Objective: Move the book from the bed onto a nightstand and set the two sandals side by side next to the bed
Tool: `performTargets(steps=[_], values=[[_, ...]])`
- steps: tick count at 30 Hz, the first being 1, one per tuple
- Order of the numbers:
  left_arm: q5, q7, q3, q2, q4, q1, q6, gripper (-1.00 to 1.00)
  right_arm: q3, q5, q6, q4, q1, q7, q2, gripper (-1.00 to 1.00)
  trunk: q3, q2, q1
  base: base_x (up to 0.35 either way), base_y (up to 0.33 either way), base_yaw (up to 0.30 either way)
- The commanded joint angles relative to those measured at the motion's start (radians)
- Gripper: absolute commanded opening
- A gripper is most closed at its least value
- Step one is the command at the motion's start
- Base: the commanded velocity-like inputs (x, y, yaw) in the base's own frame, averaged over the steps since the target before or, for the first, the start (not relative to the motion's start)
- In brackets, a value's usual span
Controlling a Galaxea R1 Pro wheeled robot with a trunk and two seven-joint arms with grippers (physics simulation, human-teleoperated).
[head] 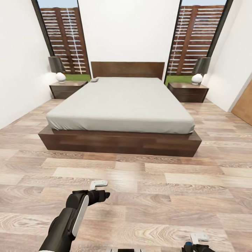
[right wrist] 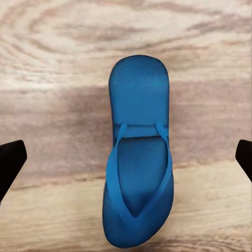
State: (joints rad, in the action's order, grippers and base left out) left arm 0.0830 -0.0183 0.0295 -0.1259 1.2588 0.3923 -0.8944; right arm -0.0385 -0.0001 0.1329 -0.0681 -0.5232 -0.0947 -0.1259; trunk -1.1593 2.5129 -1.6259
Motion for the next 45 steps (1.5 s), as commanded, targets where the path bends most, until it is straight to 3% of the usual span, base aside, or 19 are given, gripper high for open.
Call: performTargets(steps=[1, 7, 23, 45], values=[[0.008, 0.003, 0.000, 0.000, 0.001, 0.000, -0.004, 1.00, -0.003, 0.000, -0.008, 0.000, 0.000, -0.002, 0.000, 1.00, -0.005, 0.001, 0.000, 0.000, 0.000, 0.000], [0.008, 0.003, 0.000, -0.001, -0.001, 0.000, -0.004, 1.00, -0.005, -0.001, -0.105, 0.037, 0.000, -0.002, -0.002, 1.00, -0.028, 0.002, -0.003, 0.000, 0.000, 0.000], [0.008, -0.003, 0.000, 0.000, -0.008, 0.000, -0.003, 1.00, -0.006, -0.002, -0.192, 0.048, 0.002, 0.013, -0.022, 1.00, -0.090, 0.006, -0.010, 0.000, 0.000, 0.000], [0.008, -0.005, 0.000, 0.000, -0.027, 0.000, 0.031, 1.00, -0.006, -0.003, -0.211, 0.048, 0.003, 0.013, -0.024, 1.00, -0.175, 0.011, -0.020, 0.000, 0.000, 0.000]])
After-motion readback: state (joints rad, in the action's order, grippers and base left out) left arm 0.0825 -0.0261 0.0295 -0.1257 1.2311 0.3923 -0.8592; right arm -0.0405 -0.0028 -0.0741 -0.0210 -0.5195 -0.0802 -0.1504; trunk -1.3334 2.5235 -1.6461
